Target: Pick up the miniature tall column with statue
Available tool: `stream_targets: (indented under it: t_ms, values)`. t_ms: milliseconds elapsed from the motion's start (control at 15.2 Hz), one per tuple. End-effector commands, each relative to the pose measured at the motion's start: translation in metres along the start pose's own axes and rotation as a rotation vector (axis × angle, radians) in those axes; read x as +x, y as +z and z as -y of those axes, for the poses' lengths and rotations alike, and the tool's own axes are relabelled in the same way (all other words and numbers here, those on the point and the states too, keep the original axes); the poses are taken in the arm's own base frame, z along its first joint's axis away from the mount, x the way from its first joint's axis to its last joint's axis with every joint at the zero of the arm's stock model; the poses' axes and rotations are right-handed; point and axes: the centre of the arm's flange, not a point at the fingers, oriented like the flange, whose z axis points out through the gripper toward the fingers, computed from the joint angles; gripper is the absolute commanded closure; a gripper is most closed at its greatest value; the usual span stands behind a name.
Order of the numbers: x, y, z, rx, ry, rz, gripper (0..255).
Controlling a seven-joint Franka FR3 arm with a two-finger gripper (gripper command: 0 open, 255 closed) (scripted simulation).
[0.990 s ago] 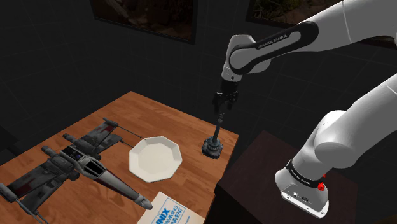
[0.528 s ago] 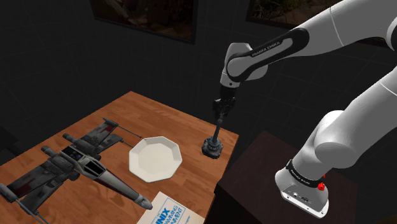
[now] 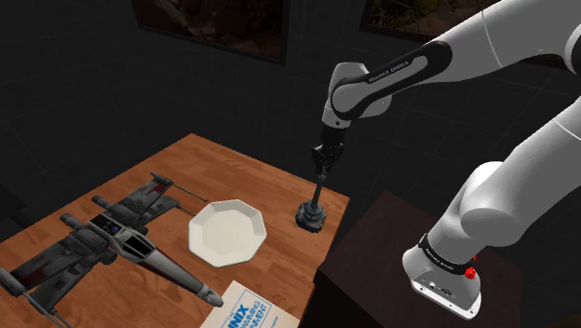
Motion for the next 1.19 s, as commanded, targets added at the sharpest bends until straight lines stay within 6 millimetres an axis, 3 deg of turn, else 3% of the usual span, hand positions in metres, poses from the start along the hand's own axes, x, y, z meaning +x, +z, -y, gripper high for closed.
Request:
stream_targets:
  t_ms: [0,990,1122]
  values:
    - [-0.001,0.001,0.0,0.0,0.0,0.002,255]
    - [-0.012,-0.077,0.013,0.0,0.0,0.002,255]
    - [-0.012,-0.078,0.013,-0.001,0.0,0.002,255]
